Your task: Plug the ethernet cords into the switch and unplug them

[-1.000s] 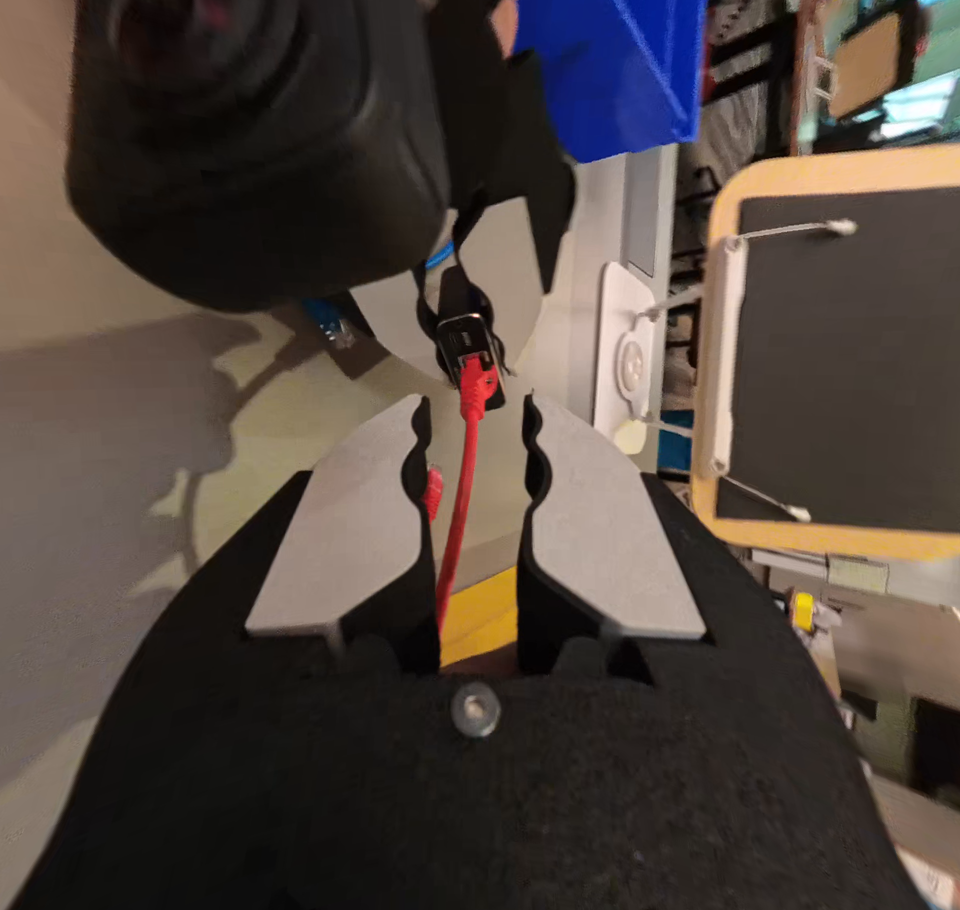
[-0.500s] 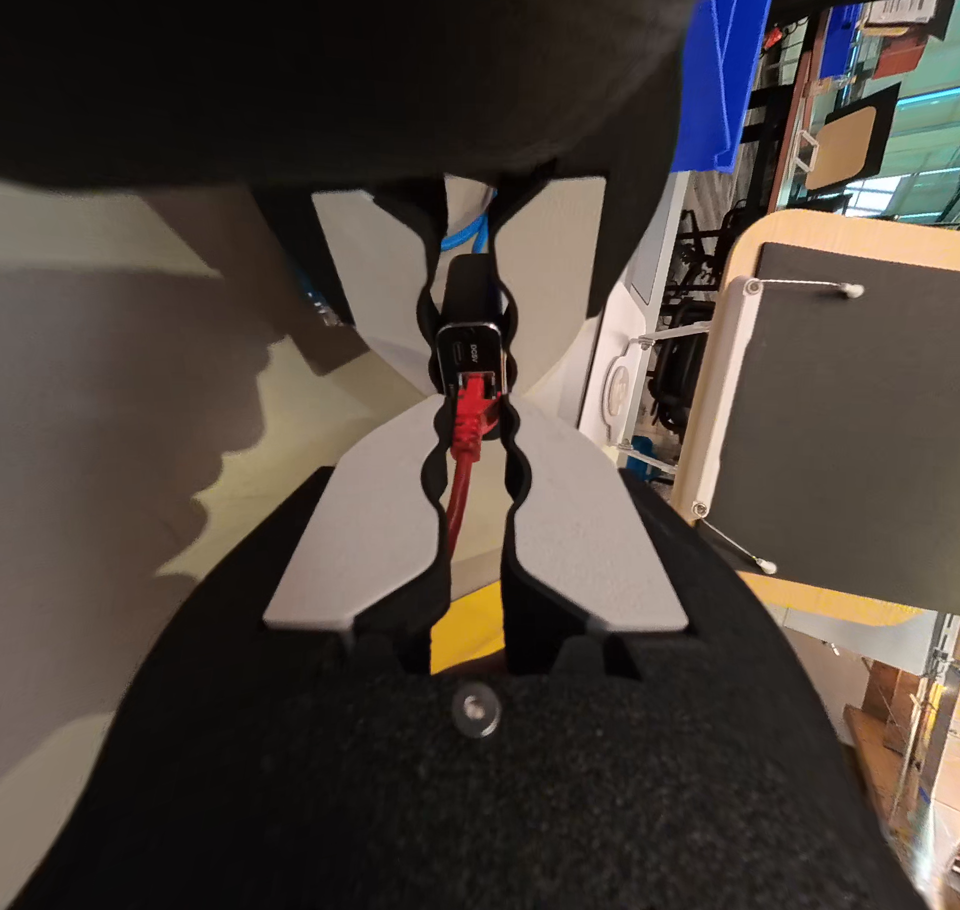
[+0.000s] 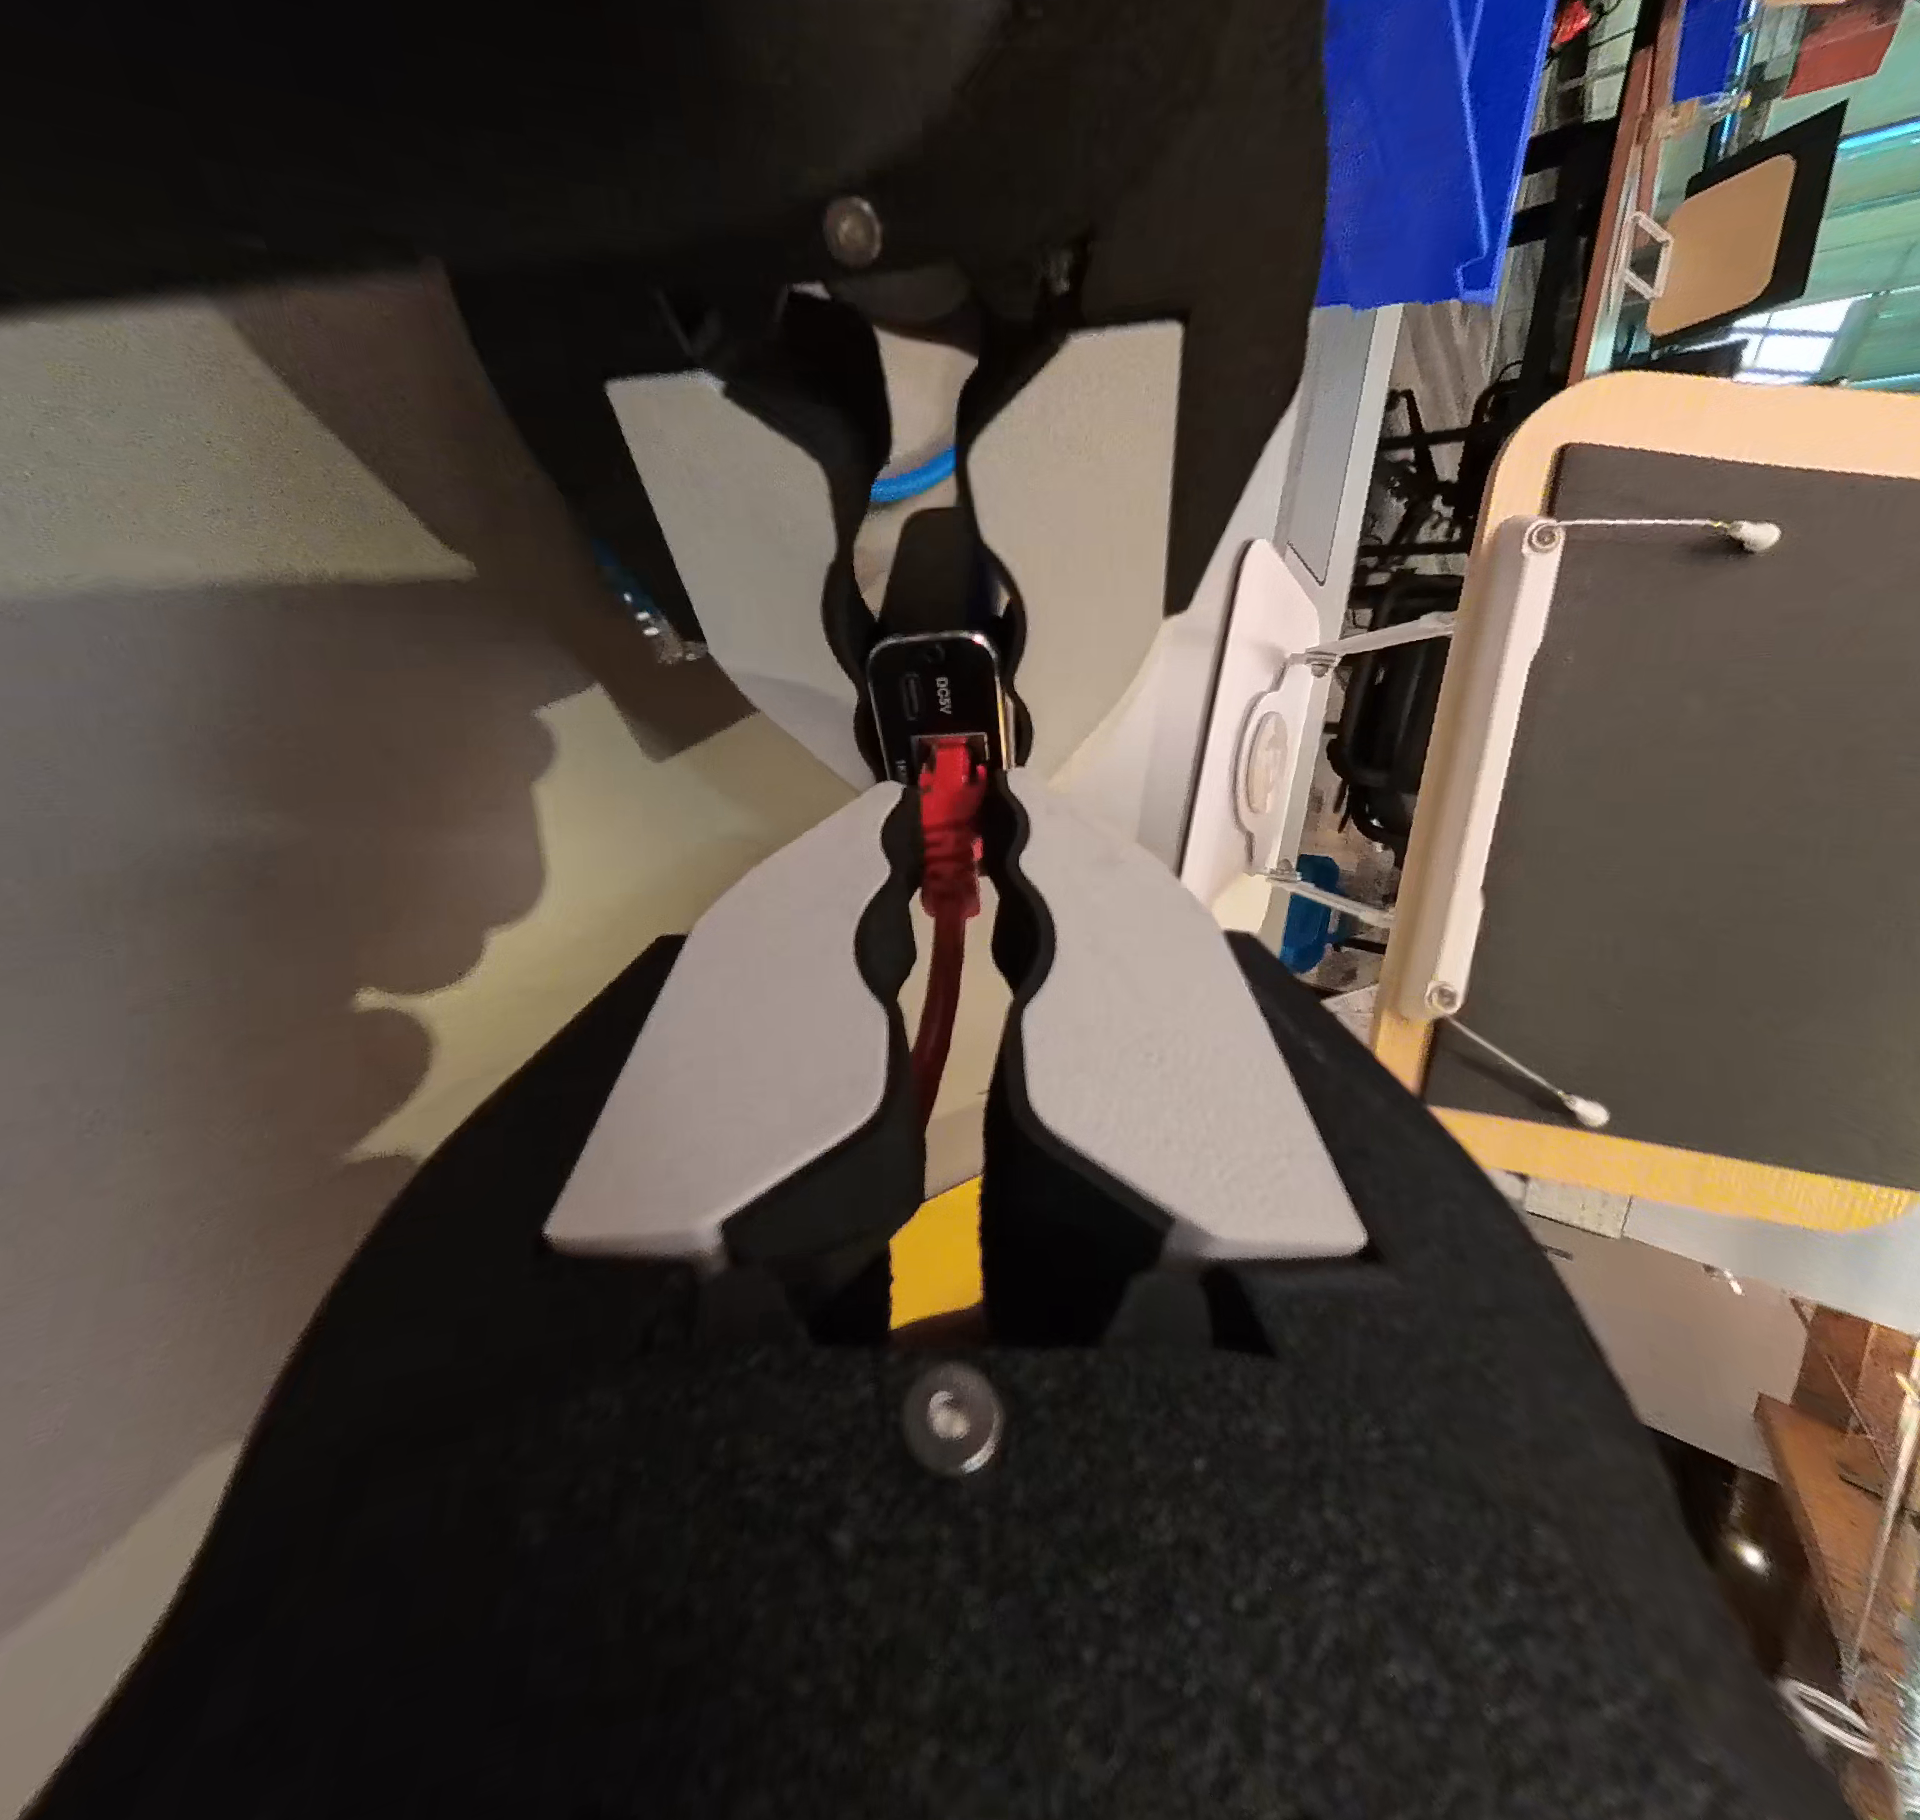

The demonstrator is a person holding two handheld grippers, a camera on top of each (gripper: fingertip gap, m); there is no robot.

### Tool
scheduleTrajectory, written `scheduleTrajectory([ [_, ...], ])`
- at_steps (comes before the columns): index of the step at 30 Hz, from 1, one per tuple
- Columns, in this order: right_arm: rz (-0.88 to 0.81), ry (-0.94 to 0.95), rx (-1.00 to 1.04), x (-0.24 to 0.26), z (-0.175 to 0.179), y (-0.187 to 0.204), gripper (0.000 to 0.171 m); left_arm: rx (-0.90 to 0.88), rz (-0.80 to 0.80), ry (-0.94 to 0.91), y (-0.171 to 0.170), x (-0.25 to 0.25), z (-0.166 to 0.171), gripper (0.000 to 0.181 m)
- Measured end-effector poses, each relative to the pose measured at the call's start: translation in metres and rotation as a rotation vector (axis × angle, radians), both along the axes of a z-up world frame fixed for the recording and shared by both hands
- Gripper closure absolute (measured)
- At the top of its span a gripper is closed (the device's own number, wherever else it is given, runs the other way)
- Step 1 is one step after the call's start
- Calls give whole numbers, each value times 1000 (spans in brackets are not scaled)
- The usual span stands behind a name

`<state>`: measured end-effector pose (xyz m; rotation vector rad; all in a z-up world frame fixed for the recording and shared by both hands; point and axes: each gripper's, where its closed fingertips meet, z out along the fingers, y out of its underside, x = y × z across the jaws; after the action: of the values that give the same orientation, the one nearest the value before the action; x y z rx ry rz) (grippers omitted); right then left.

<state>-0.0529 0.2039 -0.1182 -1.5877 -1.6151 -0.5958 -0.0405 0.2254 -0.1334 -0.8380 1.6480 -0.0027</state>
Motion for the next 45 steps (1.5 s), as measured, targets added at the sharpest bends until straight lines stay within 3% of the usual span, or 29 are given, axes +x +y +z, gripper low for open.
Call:
scheduleTrajectory([
  [5, -34, 55, 10, 3, 6, -3, 161, 22, 24, -21, 3, 3, 5, 155],
  [8, -126, 259, -64, 15, 18, -9, 160, 31, 179, 24, 51, -18, -6, 155],
  [11, -196, 384, -92, 25, 38, -22, 160, -2, 155, -76, 41, -15, 17, 155],
  [14, -259, 449, -61, 32, 62, -31, 159, 18, 144, -69, 27, -5, 17, 155],
  [17, -345, 593, 64, 51, 104, -37, 159, -6, 142, -79, 26, -3, 17, 155],
  [21, -302, 847, 206, 72, 184, -59, 159, -4, 125, -63, 24, -5, 12, 155],
  [24, -323, 782, 300, 100, 226, -69, 159, -2, 118, -48, 22, -3, 7, 155],
  [26, -386, 745, 295, 129, 228, -65, 159, 5, 116, -41, 21, -3, 6, 155],
  [30, -336, 715, 144, 171, 183, -39, 159, 13, 111, -48, 19, -3, 9, 155],
  [33, -210, 630, -36, 182, 122, -15, 159, 21, 109, -53, 17, -4, 12, 155],
  [36, -250, 295, -168, 203, 50, 0, 158, 30, 109, -57, 17, -4, 14, 155],
  [39, -254, 42, -201, 206, 12, 1, 158, 36, 109, -64, 17, -5, 16, 155],
  [45, -434, 88, -448, 209, -31, -20, 145, 46, 97, -58, 13, -3, 15, 155],
])
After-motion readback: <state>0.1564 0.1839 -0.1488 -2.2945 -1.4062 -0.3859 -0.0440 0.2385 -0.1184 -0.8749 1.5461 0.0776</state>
